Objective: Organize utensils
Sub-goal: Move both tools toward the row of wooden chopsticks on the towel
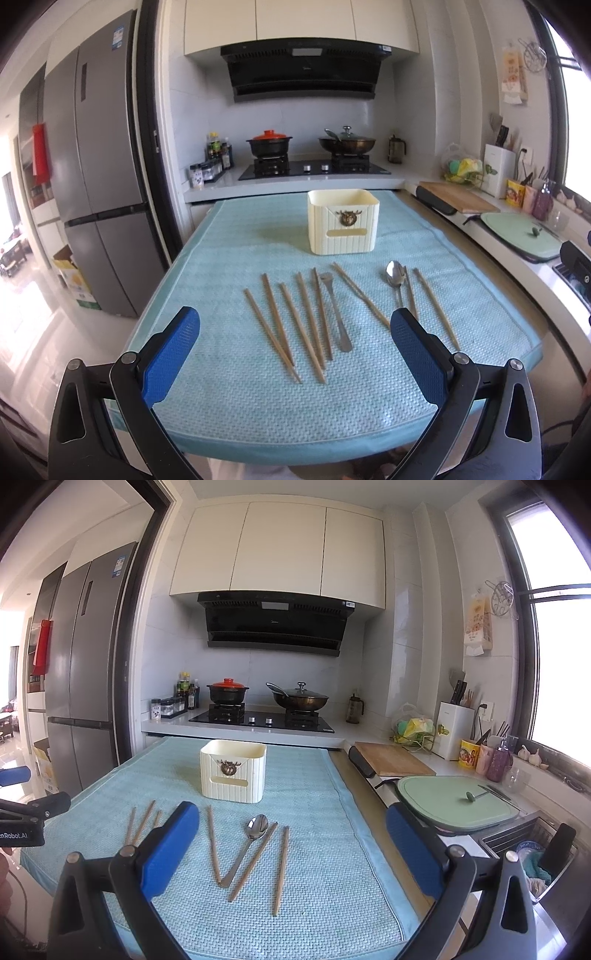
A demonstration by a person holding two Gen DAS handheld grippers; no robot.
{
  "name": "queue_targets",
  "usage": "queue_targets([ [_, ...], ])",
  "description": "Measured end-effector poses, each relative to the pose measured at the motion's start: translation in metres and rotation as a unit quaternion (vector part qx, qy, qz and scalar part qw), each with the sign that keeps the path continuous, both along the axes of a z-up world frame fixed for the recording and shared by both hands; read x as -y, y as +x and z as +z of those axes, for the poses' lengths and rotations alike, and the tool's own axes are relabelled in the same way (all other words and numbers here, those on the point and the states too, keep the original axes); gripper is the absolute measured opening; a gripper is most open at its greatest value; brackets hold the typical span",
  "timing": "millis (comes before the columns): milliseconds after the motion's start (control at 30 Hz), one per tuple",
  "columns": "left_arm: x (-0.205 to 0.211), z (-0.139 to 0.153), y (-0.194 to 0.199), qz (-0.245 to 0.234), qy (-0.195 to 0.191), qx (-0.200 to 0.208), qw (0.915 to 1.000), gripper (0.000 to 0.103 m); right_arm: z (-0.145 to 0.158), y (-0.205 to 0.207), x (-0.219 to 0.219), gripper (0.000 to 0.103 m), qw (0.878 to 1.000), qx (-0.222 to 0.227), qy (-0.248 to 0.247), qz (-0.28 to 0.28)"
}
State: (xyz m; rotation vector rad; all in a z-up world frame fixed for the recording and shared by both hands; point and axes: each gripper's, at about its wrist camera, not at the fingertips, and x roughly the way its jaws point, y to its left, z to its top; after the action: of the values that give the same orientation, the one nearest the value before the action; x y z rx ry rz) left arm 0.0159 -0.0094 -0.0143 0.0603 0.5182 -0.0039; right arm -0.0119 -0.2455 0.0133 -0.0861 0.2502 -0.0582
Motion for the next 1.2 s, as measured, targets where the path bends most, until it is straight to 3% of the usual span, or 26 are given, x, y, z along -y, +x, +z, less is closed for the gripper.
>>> queue_targets([
  [167,-0.005,0.001,-0.002,0.011,0.007,0.017,0.9998,0.103,0.0,0.001,0.005,0.103,1.0,0.003,0.023,0.014],
  [233,-0.005,0.001,0.0,0.009,0.044,0.023,0.9987,0.103,0.0,0.0,0.007,0.103,0.999,0.004,0.031,0.022],
  [300,-0.004,-0.001,0.002,0.006,0.043,0.023,0.9988,0.103,-0.002,0.001,0.01,0.103,0.999,0.003,0.036,0.026],
  [700,-0.009,-0.005,0.007,0.006,0.008,0.014,0.9998,0.103,-0.014,0.014,0.008,0.103,0.998,-0.025,0.044,0.047],
  [867,-0.027,-0.015,0.022,0.025,-0.012,-0.01,0.9996,0.103,-0.026,0.025,0.001,0.103,0.997,-0.063,0.016,0.047],
  [1200,-0.064,-0.051,0.074,0.049,-0.051,-0.07,0.995,0.103,-0.052,0.06,0.026,0.103,0.991,-0.119,0.049,0.034],
])
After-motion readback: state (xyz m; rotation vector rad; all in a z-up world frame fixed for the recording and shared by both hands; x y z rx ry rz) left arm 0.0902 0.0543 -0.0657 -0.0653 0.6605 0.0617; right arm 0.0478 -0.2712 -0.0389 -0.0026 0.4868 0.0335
